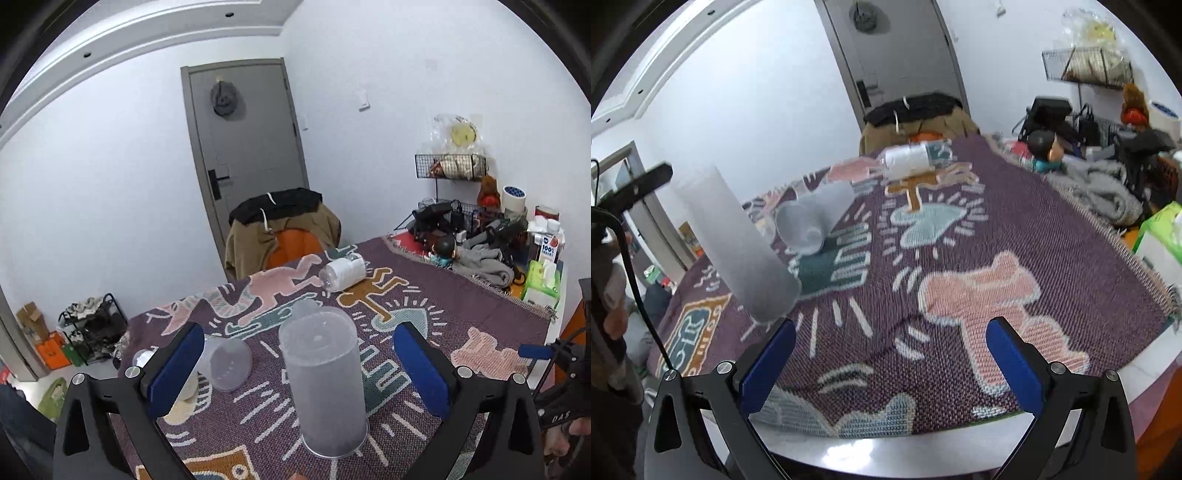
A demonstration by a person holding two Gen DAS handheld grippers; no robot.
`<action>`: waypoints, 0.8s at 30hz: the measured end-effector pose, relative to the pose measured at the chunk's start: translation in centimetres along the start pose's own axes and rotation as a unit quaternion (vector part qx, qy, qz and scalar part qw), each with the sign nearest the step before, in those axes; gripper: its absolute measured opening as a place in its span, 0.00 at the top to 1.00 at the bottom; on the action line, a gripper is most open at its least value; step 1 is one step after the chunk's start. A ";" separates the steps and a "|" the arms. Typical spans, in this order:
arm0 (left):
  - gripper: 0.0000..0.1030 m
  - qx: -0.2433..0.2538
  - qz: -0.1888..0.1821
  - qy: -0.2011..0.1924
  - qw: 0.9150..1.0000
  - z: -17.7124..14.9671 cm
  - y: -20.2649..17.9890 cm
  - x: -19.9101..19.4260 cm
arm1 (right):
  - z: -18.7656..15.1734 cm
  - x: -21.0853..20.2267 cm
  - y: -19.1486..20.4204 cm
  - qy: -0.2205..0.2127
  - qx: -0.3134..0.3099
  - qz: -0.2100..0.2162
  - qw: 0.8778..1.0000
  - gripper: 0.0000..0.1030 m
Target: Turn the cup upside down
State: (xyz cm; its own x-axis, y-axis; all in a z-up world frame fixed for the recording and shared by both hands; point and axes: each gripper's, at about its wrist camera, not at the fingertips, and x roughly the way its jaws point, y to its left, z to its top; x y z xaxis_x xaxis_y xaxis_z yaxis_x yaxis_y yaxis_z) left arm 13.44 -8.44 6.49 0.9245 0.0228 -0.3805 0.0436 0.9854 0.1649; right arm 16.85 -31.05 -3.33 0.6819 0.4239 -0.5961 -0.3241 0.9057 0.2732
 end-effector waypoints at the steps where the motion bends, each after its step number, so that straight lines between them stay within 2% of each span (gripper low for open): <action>1: 0.00 -0.003 0.002 -0.002 1.000 -0.2 0.2 -0.4 | 0.1 -0.2 0.1 -0.004 -0.002 0.001 1.000 0.00; 8: 0.00 -0.040 0.003 -0.018 0.999 -1.9 1.7 -2.6 | 0.5 -1.5 1.8 -0.030 -0.026 0.005 0.999 0.00; 24: 0.00 -0.102 0.026 -0.040 0.994 -5.6 4.4 -6.5 | -0.2 -2.6 4.7 -0.046 -0.072 0.002 0.996 0.00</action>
State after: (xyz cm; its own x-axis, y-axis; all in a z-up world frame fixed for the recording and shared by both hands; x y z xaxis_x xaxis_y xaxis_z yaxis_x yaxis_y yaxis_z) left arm 5.46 -3.34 4.57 0.9510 0.0696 -0.3013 -0.0758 0.9971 -0.0090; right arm 13.44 -27.84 -0.66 0.7358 0.4324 -0.5212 -0.4133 0.8964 0.1603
